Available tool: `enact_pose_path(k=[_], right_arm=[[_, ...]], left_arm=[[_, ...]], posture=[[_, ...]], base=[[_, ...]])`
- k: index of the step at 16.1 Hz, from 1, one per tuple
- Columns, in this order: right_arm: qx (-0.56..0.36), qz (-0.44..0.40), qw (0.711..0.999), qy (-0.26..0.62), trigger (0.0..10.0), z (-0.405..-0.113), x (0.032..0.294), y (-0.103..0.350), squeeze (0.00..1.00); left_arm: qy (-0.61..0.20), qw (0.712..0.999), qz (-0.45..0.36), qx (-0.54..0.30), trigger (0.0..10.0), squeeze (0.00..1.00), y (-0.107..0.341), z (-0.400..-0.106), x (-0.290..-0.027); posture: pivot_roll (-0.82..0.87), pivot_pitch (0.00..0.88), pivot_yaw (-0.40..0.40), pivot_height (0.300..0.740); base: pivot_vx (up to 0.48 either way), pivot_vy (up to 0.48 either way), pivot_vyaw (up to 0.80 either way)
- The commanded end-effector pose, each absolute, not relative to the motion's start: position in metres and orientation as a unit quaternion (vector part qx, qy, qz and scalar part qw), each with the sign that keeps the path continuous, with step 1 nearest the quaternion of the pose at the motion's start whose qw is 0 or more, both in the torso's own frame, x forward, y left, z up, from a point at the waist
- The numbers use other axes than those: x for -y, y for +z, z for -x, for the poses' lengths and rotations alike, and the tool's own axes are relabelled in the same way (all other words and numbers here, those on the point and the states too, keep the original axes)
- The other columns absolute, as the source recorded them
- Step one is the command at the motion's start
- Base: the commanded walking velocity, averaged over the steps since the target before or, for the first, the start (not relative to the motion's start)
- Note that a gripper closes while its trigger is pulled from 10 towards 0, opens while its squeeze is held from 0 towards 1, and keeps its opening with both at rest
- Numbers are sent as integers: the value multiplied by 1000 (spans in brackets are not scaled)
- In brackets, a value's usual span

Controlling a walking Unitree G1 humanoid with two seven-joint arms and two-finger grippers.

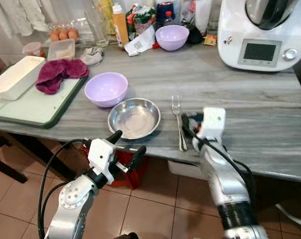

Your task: Setting the table

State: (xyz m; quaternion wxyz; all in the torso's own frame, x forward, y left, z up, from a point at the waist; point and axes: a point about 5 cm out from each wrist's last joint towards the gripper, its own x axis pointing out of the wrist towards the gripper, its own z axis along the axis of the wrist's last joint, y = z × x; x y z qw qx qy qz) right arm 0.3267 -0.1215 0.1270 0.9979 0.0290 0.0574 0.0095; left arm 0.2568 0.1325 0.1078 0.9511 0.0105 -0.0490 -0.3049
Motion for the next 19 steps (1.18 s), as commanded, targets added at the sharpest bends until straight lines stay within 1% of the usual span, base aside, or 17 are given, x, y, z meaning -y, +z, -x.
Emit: enact_pose_path(k=[1, 2, 4, 6, 11, 19], right_arm=[[-55, -24, 998, 13, 10000, -322, 118, 132, 1000], [-64, -17, 998, -3, 10000, -314, 129, 129, 1000], [-76, -16, 997, -19, 10000, -307, 140, 127, 1000], [-91, -13, 996, -22, 10000, -302, 143, 125, 1000], [-124, -15, 992, 6, 10000, -293, 134, 121, 1000], [-164, 6, 985, 62, 10000, -290, 122, 117, 1000]], left_arm=[[-303, 952, -12, 49, 10000, 0, 109, -257, -135], [-308, 950, -12, 49, 10000, 0, 110, -257, -135], [-309, 950, -12, 48, 10000, 0, 110, -257, -136], [-310, 949, -11, 47, 10000, 0, 110, -258, -136], [-310, 950, -10, 44, 10000, 0, 105, -260, -138], [-309, 950, -9, 46, 10000, 0, 103, -261, -136]], posture=[[-121, 123, 85, 740], [-124, 126, 85, 740], [-131, 125, 88, 740], [-134, 124, 89, 740], [-137, 120, 87, 740], [-136, 115, 81, 740]], base=[[0, 0, 0], [0, 0, 0], [0, 0, 0], [0, 0, 0], [0, 0, 0], [0, 0, 0]])
